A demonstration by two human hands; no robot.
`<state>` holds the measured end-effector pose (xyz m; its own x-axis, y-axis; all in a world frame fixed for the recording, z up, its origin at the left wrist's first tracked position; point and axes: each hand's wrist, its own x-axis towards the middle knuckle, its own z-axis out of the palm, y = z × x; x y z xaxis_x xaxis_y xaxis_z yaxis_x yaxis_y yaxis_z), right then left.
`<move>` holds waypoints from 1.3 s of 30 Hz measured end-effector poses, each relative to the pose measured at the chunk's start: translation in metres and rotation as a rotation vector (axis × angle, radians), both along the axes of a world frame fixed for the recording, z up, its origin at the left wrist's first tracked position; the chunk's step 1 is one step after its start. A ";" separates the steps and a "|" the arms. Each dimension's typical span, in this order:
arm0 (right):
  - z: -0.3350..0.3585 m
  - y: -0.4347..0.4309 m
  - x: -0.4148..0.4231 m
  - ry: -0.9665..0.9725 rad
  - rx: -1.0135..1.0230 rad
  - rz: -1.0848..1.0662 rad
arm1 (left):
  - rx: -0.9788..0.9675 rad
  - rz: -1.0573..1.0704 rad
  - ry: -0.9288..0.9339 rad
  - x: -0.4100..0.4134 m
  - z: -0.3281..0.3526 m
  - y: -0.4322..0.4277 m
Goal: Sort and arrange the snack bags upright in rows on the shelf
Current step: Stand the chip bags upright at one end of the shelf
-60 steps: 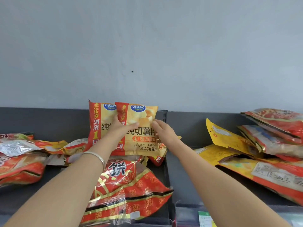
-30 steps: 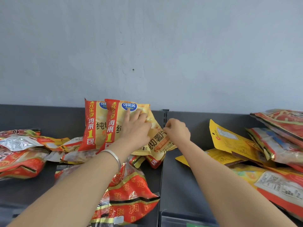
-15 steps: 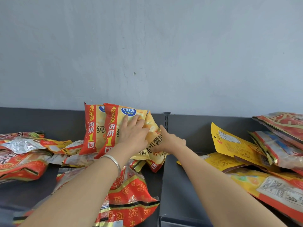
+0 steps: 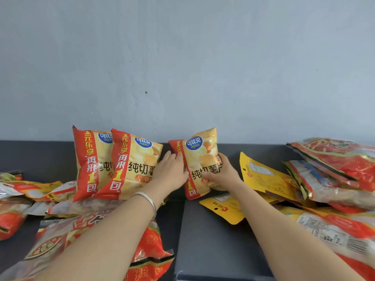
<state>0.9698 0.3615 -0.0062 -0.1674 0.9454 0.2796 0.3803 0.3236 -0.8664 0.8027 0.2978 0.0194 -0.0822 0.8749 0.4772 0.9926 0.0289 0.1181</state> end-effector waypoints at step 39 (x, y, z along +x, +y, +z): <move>0.022 -0.071 0.056 -1.154 -0.119 0.173 | 0.170 -0.286 0.159 0.062 -0.019 0.012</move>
